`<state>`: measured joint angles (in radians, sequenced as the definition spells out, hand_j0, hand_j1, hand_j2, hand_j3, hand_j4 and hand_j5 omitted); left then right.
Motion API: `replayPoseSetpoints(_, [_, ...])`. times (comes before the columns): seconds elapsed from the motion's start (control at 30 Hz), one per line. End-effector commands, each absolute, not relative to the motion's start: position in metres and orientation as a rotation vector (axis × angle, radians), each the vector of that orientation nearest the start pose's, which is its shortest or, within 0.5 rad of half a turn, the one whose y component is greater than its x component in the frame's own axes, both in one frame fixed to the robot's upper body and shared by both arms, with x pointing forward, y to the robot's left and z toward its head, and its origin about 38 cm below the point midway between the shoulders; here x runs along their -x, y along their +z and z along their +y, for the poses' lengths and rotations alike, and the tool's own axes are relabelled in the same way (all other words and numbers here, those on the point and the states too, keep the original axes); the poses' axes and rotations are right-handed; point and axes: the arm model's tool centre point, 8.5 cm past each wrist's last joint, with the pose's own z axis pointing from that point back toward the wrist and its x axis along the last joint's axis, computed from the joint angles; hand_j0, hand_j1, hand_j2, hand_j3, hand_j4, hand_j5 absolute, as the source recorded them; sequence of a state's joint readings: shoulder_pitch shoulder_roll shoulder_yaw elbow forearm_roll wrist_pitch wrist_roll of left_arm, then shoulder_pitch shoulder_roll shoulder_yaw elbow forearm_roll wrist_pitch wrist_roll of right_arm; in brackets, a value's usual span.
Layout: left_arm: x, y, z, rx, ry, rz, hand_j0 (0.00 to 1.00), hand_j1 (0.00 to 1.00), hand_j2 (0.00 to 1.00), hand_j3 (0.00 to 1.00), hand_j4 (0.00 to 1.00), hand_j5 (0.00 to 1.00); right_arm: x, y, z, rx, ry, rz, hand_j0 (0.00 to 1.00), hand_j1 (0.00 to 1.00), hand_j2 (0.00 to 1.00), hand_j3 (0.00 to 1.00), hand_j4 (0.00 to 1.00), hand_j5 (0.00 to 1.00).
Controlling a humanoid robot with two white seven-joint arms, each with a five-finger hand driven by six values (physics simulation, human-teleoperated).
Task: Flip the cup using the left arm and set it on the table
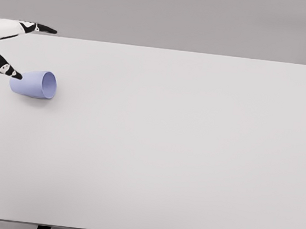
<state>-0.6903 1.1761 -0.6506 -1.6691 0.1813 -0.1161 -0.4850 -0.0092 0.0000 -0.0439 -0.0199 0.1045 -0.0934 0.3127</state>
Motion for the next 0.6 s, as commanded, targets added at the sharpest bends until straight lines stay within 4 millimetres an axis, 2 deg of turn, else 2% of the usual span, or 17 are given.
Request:
replayPoseSetpoints(0.0, [-0.41,0.302,0.38,-0.352,-1.352,-1.239,1.0,1.0,1.0,1.0,1.0,1.0,-0.02,-0.26,-0.245,-0.226,0.083,-0.107,1.0,1.0,1.0,1.0,1.0,1.0])
replayPoseSetpoints(0.03, [-0.412,0.298,0.38,-0.399,-1.289,-1.234,1.0,1.0,1.0,1.0,1.0,1.0,-0.02,-0.26,-0.245,-0.226,0.083,-0.107,1.0,1.0,1.0,1.0,1.0,1.0])
replayPoseSetpoints(0.13, [-0.411,0.289,0.377,-0.419,-1.25,-1.187,1.0,1.0,1.0,1.0,1.0,1.0,-0.02,-0.26,-0.245,-0.226,0.084,-0.107,1.0,1.0,1.0,1.0,1.0,1.0])
replayPoseSetpoints(0.23, [-0.41,0.272,0.373,-0.441,-1.315,-1.143,1.0,1.0,1.0,1.0,1.0,1.0,-0.02,-0.26,-0.245,-0.226,0.083,-0.107,1.0,1.0,1.0,1.0,1.0,1.0])
replayPoseSetpoints(0.3, [-0.412,0.255,0.361,-0.5,-1.399,-1.107,1.0,1.0,1.0,1.0,1.0,1.0,-0.02,-0.26,-0.245,-0.226,0.083,-0.107,1.0,1.0,1.0,1.0,1.0,1.0])
replayPoseSetpoints(0.37, [-0.414,0.248,0.356,-0.529,-1.428,-1.093,1.0,1.0,1.0,1.0,1.0,1.0,-0.02,-0.26,-0.245,-0.226,0.084,-0.107,1.0,1.0,1.0,1.0,1.0,1.0])
replayPoseSetpoints(0.57, [-0.414,0.24,0.358,-0.591,-1.47,-1.069,1.0,1.0,1.0,1.0,1.0,1.0,-0.02,-0.26,-0.245,-0.226,0.084,-0.107,1.0,1.0,1.0,1.0,1.0,1.0])
